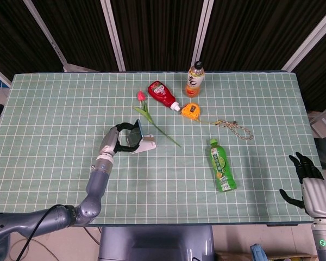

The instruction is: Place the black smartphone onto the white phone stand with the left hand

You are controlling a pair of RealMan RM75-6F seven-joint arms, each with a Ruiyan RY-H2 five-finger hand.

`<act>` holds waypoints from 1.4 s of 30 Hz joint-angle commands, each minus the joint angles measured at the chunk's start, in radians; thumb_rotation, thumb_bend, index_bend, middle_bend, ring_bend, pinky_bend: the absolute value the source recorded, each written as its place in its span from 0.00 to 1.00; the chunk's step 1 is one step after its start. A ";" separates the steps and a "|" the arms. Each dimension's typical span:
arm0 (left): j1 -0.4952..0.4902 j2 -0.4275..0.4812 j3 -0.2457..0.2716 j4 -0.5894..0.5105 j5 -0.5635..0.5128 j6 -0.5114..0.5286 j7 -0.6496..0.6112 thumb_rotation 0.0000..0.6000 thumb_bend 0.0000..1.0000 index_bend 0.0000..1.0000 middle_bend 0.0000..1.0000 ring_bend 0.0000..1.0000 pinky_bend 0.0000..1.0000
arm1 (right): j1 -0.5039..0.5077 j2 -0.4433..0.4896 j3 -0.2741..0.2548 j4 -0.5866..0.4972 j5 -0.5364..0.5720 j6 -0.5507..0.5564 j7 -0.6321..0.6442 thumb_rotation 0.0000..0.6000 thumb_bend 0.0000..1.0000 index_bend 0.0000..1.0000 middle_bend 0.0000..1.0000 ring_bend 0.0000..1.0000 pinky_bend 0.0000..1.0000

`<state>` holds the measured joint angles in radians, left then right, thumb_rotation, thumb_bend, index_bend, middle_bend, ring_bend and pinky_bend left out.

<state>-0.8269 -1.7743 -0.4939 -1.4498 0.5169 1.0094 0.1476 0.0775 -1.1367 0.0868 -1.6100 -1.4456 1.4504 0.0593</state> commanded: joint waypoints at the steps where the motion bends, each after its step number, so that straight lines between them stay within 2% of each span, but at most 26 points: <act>1: 0.000 0.001 0.001 0.002 0.002 -0.002 -0.002 1.00 0.26 0.52 0.53 0.08 0.00 | 0.000 0.000 0.000 0.000 0.000 0.000 0.000 1.00 0.32 0.11 0.06 0.00 0.19; 19: 0.001 0.007 0.016 0.003 0.005 -0.022 -0.012 1.00 0.26 0.48 0.51 0.08 0.00 | 0.000 0.000 0.000 0.000 0.000 0.000 0.001 1.00 0.32 0.11 0.06 0.00 0.19; 27: 0.002 0.013 0.032 -0.002 0.014 -0.024 -0.006 1.00 0.24 0.37 0.39 0.06 0.00 | 0.000 0.000 0.000 0.001 -0.001 0.001 0.003 1.00 0.32 0.11 0.06 0.00 0.19; 36: -0.001 0.015 0.037 -0.005 0.010 -0.026 0.000 1.00 0.24 0.19 0.19 0.00 0.00 | 0.000 0.000 -0.001 0.001 -0.002 0.001 0.006 1.00 0.32 0.11 0.06 0.00 0.19; 42: -0.001 0.019 0.040 -0.007 0.009 -0.027 0.002 1.00 0.23 0.15 0.13 0.00 0.00 | 0.000 0.000 -0.001 0.001 -0.003 0.001 0.008 1.00 0.32 0.11 0.06 0.00 0.19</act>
<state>-0.8281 -1.7554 -0.4542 -1.4572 0.5256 0.9824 0.1496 0.0773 -1.1364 0.0862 -1.6090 -1.4486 1.4518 0.0673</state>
